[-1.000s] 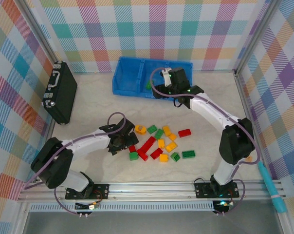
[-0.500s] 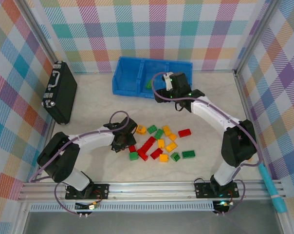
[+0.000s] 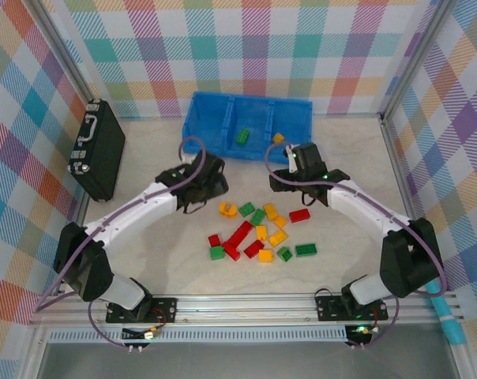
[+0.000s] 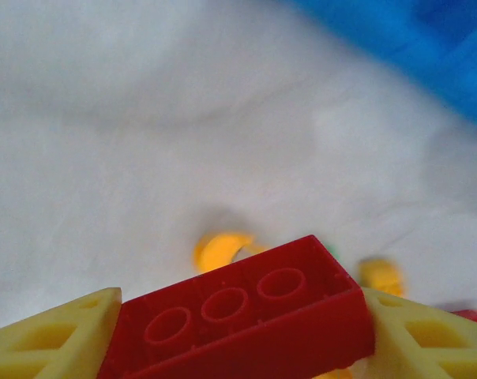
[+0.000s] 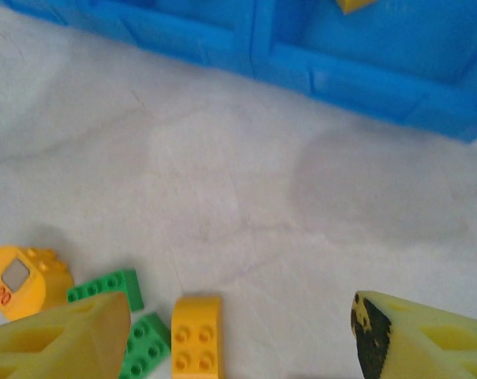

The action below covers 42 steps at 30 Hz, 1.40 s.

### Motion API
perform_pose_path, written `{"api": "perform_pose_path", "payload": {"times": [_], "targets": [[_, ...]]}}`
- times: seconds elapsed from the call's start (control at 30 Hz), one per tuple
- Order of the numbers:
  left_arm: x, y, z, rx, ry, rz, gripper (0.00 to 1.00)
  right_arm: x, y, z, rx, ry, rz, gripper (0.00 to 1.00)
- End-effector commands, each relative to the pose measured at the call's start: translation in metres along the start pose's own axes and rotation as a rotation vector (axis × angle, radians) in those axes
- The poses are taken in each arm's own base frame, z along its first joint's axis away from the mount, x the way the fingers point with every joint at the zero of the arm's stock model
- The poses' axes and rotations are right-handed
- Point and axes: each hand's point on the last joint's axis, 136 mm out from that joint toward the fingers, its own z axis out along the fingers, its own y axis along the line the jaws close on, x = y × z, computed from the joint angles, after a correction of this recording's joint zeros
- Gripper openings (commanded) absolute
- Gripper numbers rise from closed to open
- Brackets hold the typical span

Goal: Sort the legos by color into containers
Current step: Place the lego in the container.

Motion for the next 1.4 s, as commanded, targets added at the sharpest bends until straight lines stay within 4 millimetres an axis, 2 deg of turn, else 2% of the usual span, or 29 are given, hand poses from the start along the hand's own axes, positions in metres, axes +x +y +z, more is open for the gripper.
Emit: {"api": "perform_pose_path", "payload": {"times": [0.0,0.07,0.17,0.27,0.37,0.5,0.63,0.73,0.87,1.0,1.13,1.37], "targets": [[-0.052,-0.009,-0.006,-0.004,-0.123,0.077,0.57,0.018,0.001,-0.008,-0.019,0.035,0.043,0.75],[-0.075,-0.015,0.003,0.013,-0.159,0.068,0.58,0.028,0.004,-0.013,-0.047,0.053,0.074,0.74],[-0.106,-0.016,0.027,0.032,-0.192,0.022,0.57,0.043,0.012,-0.030,-0.107,0.072,0.152,0.74],[-0.130,-0.015,0.062,0.042,-0.199,-0.018,0.57,0.069,0.011,-0.051,-0.124,0.102,0.250,0.73],[-0.147,-0.010,0.103,0.050,-0.177,-0.068,0.57,0.104,0.000,-0.065,-0.084,0.147,0.351,0.72],[-0.163,-0.005,0.153,0.055,-0.140,-0.122,0.56,0.152,-0.026,-0.082,0.057,0.220,0.463,0.73],[-0.175,0.003,0.182,0.043,-0.129,-0.145,0.58,0.180,-0.037,-0.091,0.125,0.280,0.543,0.75],[-0.183,0.005,0.192,0.041,-0.133,-0.141,0.61,0.203,-0.042,-0.090,0.177,0.353,0.595,0.78],[-0.192,0.001,0.200,0.051,-0.132,-0.126,0.68,0.221,-0.042,-0.087,0.198,0.414,0.655,0.80],[-0.202,-0.008,0.205,0.065,-0.123,-0.086,0.76,0.230,-0.044,-0.088,0.229,0.437,0.714,0.80],[-0.211,-0.016,0.205,0.082,-0.138,-0.056,0.77,0.235,-0.046,-0.087,0.259,0.435,0.805,0.80],[-0.229,-0.018,0.191,0.077,-0.203,-0.022,0.82,0.243,-0.039,-0.085,0.245,0.422,1.005,0.80]]}}
